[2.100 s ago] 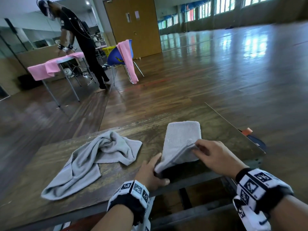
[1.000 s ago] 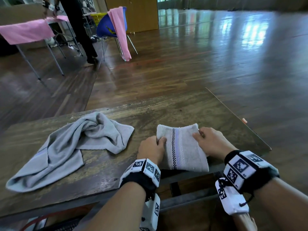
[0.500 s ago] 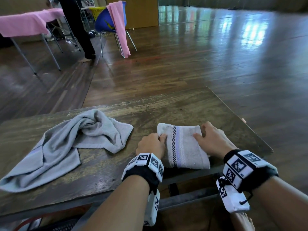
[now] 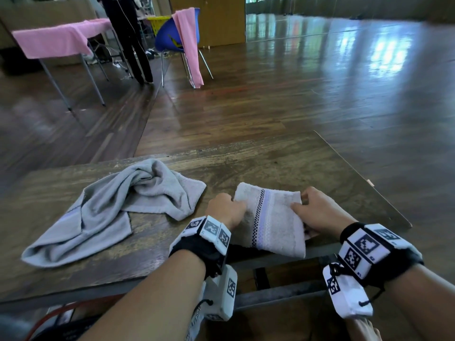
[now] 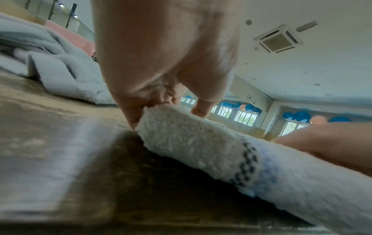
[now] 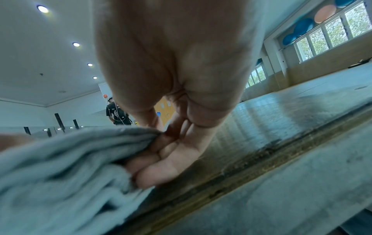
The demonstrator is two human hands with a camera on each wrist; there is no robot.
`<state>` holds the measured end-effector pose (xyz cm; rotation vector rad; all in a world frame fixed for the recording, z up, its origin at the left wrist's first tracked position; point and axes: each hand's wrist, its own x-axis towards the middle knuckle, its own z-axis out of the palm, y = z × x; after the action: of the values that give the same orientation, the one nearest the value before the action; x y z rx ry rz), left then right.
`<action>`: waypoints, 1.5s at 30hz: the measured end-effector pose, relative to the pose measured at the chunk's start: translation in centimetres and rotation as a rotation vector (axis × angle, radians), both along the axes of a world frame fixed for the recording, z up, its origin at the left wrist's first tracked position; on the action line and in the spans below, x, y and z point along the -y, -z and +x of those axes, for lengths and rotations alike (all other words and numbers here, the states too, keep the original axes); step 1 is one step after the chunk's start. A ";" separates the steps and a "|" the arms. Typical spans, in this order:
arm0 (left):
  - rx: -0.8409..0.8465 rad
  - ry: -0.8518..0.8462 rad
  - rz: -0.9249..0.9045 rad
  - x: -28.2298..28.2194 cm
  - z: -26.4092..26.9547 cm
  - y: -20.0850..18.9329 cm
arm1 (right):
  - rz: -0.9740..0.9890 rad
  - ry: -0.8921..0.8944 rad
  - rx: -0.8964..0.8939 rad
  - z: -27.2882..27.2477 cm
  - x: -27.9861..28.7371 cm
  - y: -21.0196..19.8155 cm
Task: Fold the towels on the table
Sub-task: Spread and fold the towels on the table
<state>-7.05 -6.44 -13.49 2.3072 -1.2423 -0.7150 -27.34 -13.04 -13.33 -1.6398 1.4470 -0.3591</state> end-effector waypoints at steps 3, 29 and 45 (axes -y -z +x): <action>0.125 -0.033 -0.207 -1.3 0.9 0.0 | 0.094 -0.072 0.000 0.5 -1.0 -0.1; 0.435 0.463 -0.077 -5.0 -1.8 0.0 | -0.249 -0.370 -0.327 -1.3 -5.2 -2.1; 0.213 0.333 -0.461 -3.3 -4.1 -0.4 | -0.269 -0.408 -0.488 0.2 -6.2 -2.6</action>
<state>-11.15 -3.13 -13.11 1.8523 -1.7064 -0.2431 -27.13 -6.82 -10.75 -2.3021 1.3958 0.0943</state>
